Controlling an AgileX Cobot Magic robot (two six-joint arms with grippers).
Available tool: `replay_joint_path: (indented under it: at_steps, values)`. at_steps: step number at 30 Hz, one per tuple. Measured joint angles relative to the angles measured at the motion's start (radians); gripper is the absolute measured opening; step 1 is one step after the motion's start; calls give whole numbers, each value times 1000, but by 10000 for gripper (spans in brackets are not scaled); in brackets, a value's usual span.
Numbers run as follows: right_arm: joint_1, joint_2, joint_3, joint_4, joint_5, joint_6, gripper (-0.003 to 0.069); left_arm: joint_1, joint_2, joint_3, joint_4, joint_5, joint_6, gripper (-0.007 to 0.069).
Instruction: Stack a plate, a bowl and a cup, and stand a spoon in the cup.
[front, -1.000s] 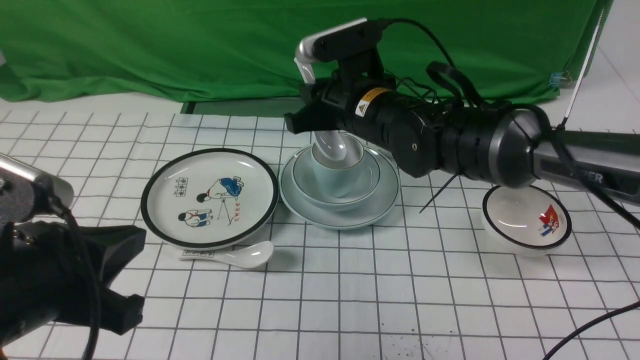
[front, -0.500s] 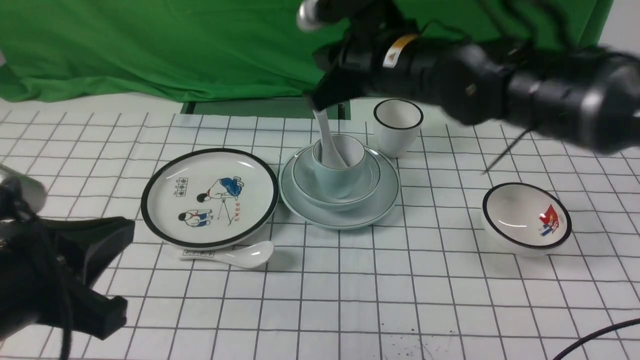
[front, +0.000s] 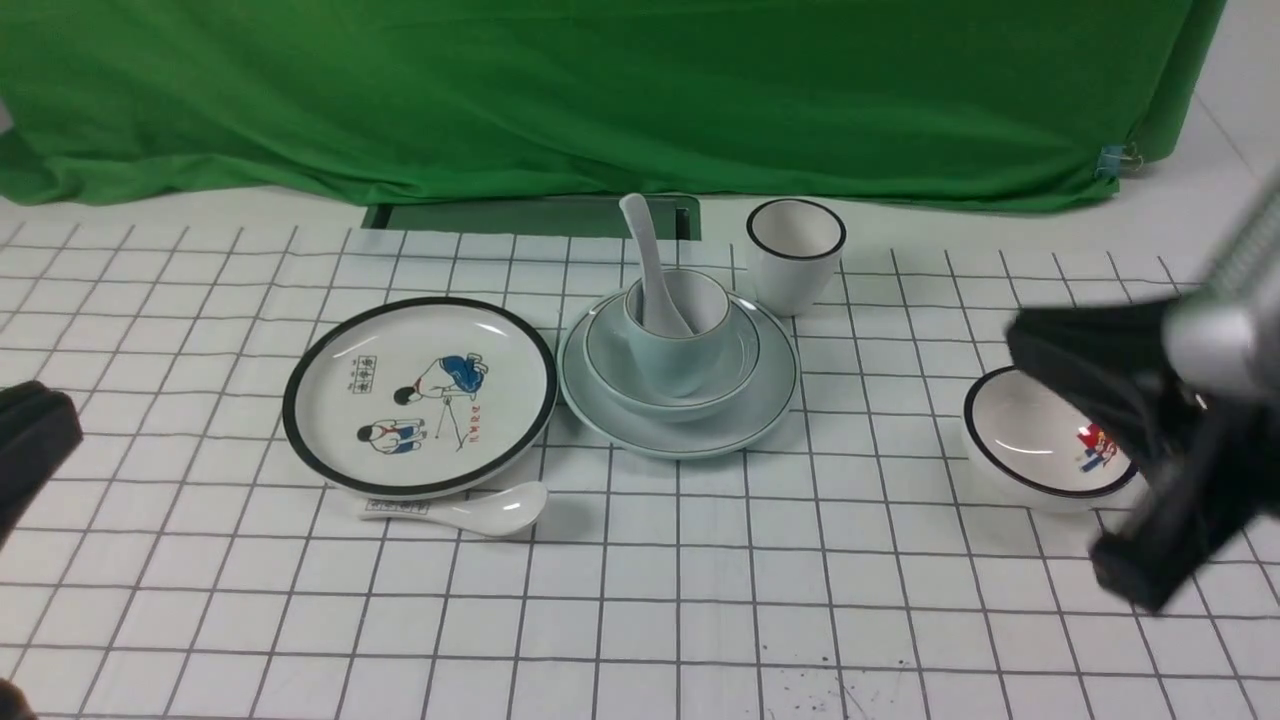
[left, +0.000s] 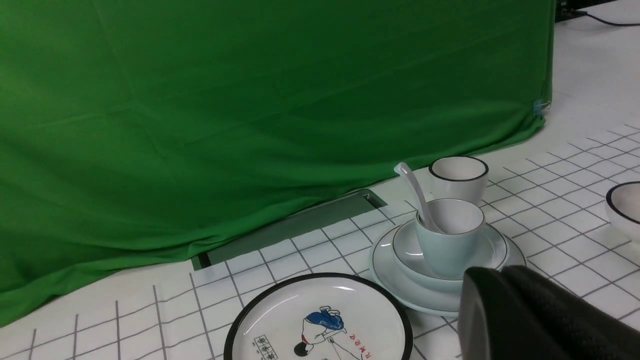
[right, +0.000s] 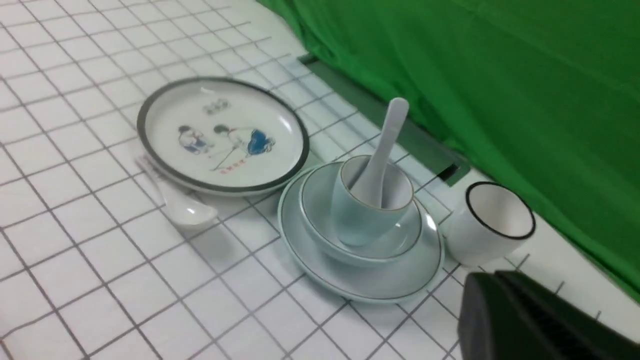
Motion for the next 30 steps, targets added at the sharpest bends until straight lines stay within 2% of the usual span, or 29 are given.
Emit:
replay_joint_path:
  at_steps: [4, 8, 16, 21, 25, 27, 30]
  values:
    - [0, -184, 284, -1, -231, 1, 17, 0, 1, 0, 0, 3, 0, -36]
    - [0, -259, 435, -1, -287, 2, 21, 0, 1, 0, 0, 4, 0, -34]
    - [0, -270, 668, 0, -265, 2, 39, 0, 1, 0, 16, 4, 0, -31]
    - [-9, -337, 678, 0, -176, 1, 43, 0, 1, 0, 22, 7, 0, -31]
    - [-58, -459, 678, 0, -165, 6, 50, 0, 1, 0, 37, 8, 0, -31]
    - [-103, -526, 678, -19, -162, 49, 52, 0, 1, 0, 41, 8, 0, -31]
    - [-206, -636, 678, -135, -157, 242, 57, 0, 1, 0, 44, 8, 0, -31]
